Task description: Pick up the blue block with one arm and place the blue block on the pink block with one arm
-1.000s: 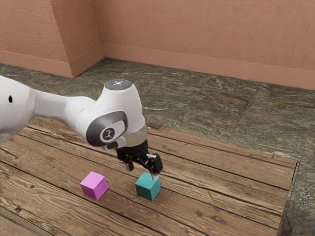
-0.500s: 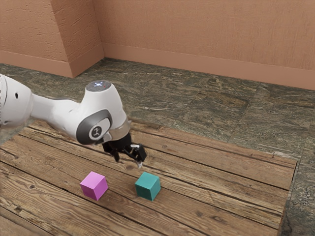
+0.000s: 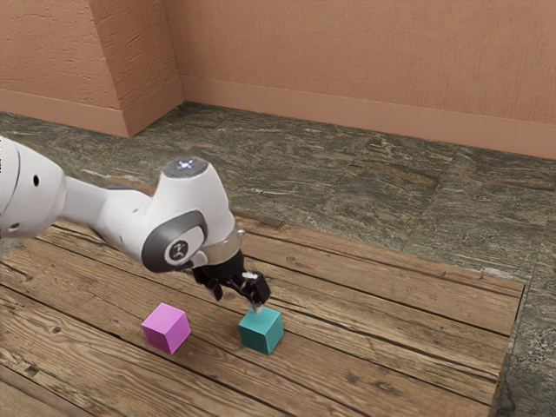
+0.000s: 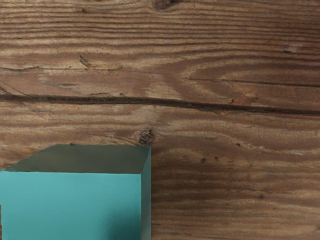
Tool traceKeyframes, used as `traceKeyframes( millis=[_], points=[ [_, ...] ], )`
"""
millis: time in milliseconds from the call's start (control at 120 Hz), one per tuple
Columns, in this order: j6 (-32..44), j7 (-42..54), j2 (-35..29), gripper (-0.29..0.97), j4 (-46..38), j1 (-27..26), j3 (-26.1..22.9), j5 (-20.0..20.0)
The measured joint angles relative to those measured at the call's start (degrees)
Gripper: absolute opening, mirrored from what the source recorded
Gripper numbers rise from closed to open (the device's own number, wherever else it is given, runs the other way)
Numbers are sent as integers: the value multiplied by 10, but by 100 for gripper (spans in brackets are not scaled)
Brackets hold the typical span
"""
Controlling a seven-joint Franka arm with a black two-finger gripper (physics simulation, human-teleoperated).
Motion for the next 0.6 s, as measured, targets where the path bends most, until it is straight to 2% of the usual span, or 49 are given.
traceKeyframes(
  millis=[333,600],
  points=[
    [8,0,18,68,8,1,-17,-20],
    [-36,0,20,68,22,-2,-29,-7]
  ],
)
